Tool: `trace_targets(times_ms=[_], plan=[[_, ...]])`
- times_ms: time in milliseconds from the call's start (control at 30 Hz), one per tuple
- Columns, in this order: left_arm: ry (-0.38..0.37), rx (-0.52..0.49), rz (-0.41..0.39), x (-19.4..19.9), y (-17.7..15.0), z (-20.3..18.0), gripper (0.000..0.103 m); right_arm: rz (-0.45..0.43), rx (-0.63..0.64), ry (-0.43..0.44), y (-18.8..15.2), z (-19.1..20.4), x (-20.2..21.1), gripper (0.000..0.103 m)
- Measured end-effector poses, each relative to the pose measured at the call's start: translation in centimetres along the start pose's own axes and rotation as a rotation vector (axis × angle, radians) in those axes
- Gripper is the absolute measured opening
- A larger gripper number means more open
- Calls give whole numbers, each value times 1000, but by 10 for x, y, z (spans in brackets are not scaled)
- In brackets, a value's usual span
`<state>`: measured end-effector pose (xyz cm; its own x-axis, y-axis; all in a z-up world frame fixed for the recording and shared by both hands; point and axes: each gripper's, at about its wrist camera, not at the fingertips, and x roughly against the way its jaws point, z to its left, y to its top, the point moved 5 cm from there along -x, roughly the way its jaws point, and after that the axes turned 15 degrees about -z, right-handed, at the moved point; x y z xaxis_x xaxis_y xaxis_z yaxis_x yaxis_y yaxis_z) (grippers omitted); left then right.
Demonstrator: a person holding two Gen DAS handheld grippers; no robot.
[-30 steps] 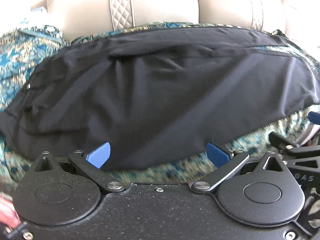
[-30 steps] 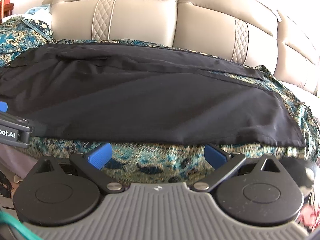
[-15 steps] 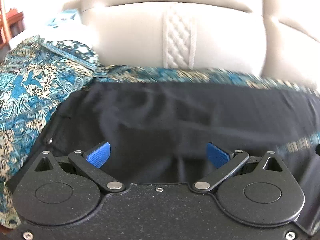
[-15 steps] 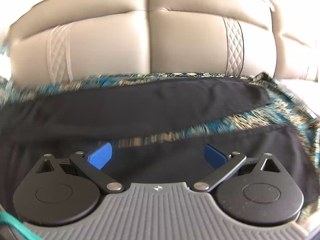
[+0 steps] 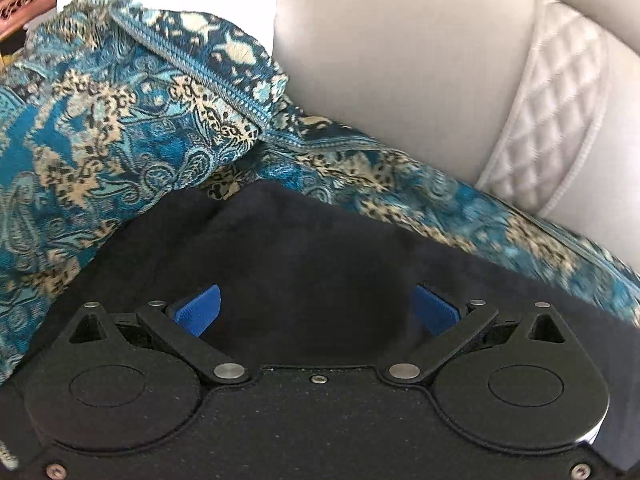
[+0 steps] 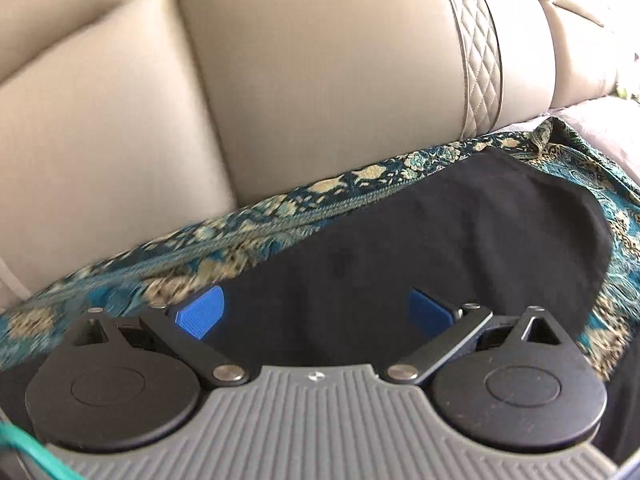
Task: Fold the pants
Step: 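Lower both tools onto the black trousers and close both grippers on the fabric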
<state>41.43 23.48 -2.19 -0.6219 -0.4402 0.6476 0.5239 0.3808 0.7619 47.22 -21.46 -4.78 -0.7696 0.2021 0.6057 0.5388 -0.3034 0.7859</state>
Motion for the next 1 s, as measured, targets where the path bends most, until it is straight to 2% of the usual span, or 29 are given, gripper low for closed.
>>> trace_targets(times_ms=[200,300,367,467,533,567,867,933,1000], plan=[[95,-22,67,-49,-10,1,103,46,10,-63,-7,15,-55,103],[100,-47,17,-55,-9,0,103,17,52,-108,-9,18,-69,103],[93,-49,20,-59,-8,0,103,17,75,-128,-9,19,-77,103],[83,51,46,-67,-8,11,103,14,114,-185,-12,20,-84,103],[97,77,48,-69,-6,14,103,19,101,-198,-12,19,-87,103],[100,77,49,-70,-5,15,103,-10,101,-212,-10,19,-88,103],[189,155,66,-90,9,17,103,1,94,-221,-8,10,-94,102],[221,170,76,-95,12,17,103,14,91,-204,-6,8,-96,98],[242,184,73,-98,15,16,103,21,98,-191,-4,7,-97,89]])
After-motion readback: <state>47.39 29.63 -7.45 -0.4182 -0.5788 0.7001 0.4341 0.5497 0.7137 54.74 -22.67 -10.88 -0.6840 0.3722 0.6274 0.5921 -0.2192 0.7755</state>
